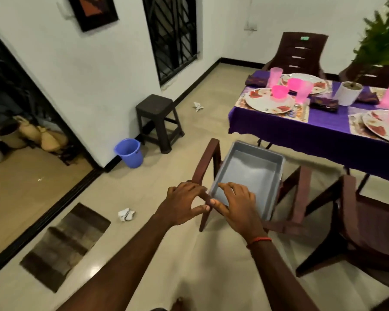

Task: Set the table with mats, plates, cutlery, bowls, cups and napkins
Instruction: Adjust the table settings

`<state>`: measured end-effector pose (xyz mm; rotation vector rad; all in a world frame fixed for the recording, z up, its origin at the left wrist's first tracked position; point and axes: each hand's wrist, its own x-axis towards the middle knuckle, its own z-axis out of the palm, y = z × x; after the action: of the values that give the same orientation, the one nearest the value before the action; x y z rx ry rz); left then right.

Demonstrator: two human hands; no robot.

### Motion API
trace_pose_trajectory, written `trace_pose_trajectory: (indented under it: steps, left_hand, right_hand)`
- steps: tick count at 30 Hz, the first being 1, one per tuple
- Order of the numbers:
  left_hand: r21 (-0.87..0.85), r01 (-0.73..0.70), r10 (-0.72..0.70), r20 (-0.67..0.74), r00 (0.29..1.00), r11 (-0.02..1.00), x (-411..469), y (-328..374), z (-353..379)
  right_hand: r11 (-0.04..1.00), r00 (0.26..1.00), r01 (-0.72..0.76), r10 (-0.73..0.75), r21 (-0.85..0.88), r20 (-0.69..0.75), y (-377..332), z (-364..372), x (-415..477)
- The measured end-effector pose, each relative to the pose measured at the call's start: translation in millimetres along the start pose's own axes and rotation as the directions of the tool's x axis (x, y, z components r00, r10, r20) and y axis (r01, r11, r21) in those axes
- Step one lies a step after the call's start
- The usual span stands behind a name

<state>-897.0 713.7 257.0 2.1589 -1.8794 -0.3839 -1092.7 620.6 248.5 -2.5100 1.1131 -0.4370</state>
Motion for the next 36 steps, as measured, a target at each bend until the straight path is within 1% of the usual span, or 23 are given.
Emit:
trace_pose_trajectory:
  steps: [4, 7, 10, 13, 16, 18, 20, 23, 25, 31, 36]
  left_hand:
    - [-0.017, 0.099, -0.099, -0.011, 0.995, 0.995, -24, -27, -12]
    - [-0.057, 0.162, -0.164, -0.030, 0.986, 0.985, -40, -52, -21]
    - [-0.095, 0.185, -0.189, -0.043, 0.981, 0.978, -54, -72, -28]
    - [-0.120, 0.191, -0.198, -0.047, 0.979, 0.974, -68, -93, -34]
    - [-0.164, 0.205, -0.217, -0.055, 0.975, 0.965, -82, -116, -41]
    - [-0.197, 0.220, -0.235, -0.052, 0.971, 0.955, -92, -135, -45]
    - [-0.210, 0.228, -0.242, -0.043, 0.969, 0.951, -100, -156, -48]
    - [-0.209, 0.245, -0.255, -0.021, 0.967, 0.947, -106, -190, -55]
    - [-0.217, 0.262, -0.268, -0.001, 0.963, 0.940, -110, -209, -56]
    - [-0.245, 0.291, -0.293, 0.030, 0.956, 0.925, -104, -249, -58]
    - [-0.258, 0.342, -0.341, 0.050, 0.939, 0.904, -85, -293, -62]
  right_hand:
    - [0.996, 0.995, 0.079, -0.081, 0.036, 0.057, -31, 12, 12]
    - [0.988, 0.987, 0.155, -0.155, -0.010, 0.053, -55, 18, 24]
    - [0.976, 0.975, 0.216, -0.214, -0.031, 0.058, -80, 27, 33]
    - [0.971, 0.970, 0.237, -0.236, -0.026, 0.053, -106, 43, 41]
    - [0.962, 0.963, 0.267, -0.265, -0.061, 0.041, -131, 64, 47]
    - [0.961, 0.965, 0.262, -0.262, -0.089, 0.019, -148, 80, 51]
    - [0.968, 0.974, 0.227, -0.226, -0.103, 0.021, -166, 95, 57]
    - [0.977, 0.981, 0.192, -0.189, -0.095, 0.036, -189, 118, 67]
    - [0.976, 0.979, 0.201, -0.197, -0.080, 0.049, -201, 130, 72]
    - [0.977, 0.973, 0.212, -0.207, -0.035, 0.105, -219, 162, 99]
    - [0.978, 0.965, 0.207, -0.205, 0.010, 0.165, -225, 194, 145]
